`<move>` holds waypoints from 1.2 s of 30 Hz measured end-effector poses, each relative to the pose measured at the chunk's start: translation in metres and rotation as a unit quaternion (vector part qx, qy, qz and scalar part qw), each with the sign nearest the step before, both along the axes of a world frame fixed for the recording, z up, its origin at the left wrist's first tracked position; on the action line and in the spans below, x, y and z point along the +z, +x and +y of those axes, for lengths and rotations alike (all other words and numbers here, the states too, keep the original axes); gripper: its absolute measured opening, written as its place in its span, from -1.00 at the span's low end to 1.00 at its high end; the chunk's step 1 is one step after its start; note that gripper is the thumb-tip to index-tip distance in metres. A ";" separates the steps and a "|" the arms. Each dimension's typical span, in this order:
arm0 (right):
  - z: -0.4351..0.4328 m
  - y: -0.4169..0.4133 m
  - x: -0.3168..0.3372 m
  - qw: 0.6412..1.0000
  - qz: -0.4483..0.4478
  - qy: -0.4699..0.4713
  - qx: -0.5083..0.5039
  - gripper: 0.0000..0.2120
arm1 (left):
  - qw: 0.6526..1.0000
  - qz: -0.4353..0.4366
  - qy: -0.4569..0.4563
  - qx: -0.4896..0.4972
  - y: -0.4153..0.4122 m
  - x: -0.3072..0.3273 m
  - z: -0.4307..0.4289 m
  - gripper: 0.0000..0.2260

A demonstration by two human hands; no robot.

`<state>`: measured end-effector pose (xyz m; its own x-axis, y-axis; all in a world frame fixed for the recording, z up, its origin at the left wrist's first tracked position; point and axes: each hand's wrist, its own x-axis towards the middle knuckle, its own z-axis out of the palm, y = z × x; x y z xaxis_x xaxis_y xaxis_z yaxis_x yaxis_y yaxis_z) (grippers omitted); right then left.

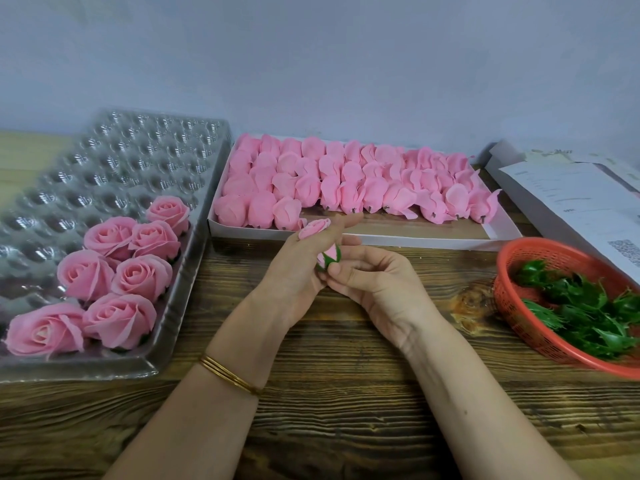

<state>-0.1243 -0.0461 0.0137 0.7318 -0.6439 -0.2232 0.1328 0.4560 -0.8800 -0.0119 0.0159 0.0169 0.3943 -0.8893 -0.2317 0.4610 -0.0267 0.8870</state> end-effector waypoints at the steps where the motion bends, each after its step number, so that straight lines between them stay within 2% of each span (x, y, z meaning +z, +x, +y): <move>1: 0.000 0.000 0.000 1.000 0.001 -0.003 -0.003 -0.69 | 1.000 0.000 0.001 0.000 0.000 0.000 0.000 -0.80; 11: 0.003 0.002 -0.004 0.997 0.009 -0.067 -0.037 -0.70 | 1.000 0.012 0.004 -0.001 -0.002 0.004 0.002 -0.75; 14: 0.001 0.001 -0.001 1.000 -0.013 -0.020 -0.015 -0.69 | 1.000 0.007 0.003 -0.001 -0.002 0.004 0.002 -0.58; 17: -0.003 -0.001 0.002 0.998 -0.022 0.048 0.016 -0.69 | 1.000 0.009 0.002 0.000 -0.001 0.004 0.003 -0.53; 20: -0.003 -0.002 0.003 0.996 -0.025 0.073 0.033 -0.69 | 1.000 0.005 -0.001 -0.003 0.000 0.004 0.005 -0.49; 26: -0.004 -0.004 0.003 0.998 0.008 0.039 0.042 -0.81 | 1.000 -0.009 0.015 -0.012 -0.002 0.005 0.005 -0.58; 32: -0.002 -0.002 0.001 1.000 -0.009 0.004 0.014 -0.72 | 0.999 0.009 -0.001 -0.030 0.002 0.004 0.006 -0.57; 36: -0.002 -0.001 -0.001 0.999 -0.004 -0.043 0.002 -0.63 | 0.999 0.016 0.008 -0.029 0.003 0.002 0.005 -0.77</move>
